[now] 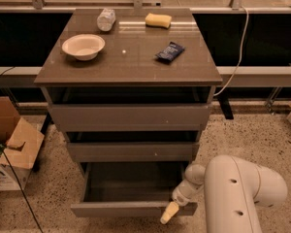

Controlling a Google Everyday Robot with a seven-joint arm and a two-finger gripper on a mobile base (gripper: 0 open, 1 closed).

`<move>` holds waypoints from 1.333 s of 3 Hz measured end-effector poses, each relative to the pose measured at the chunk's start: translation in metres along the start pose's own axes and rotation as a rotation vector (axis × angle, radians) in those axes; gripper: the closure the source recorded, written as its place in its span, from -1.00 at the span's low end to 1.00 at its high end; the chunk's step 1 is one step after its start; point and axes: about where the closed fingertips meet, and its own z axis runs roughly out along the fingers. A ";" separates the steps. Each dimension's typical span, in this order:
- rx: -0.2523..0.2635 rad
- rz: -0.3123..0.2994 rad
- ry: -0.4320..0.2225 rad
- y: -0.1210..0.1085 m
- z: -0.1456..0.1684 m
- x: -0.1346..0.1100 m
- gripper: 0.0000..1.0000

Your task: Open bottom drawer

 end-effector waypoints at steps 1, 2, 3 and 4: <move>-0.050 0.021 0.048 0.026 0.011 0.023 -1.00; -0.050 0.021 0.048 0.026 0.011 0.023 -1.00; -0.102 0.073 0.038 0.056 0.018 0.041 -1.00; -0.113 0.076 0.044 0.061 0.020 0.045 -1.00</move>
Offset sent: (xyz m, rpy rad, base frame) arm -0.1277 0.0083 0.0078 0.0328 0.2225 -0.0456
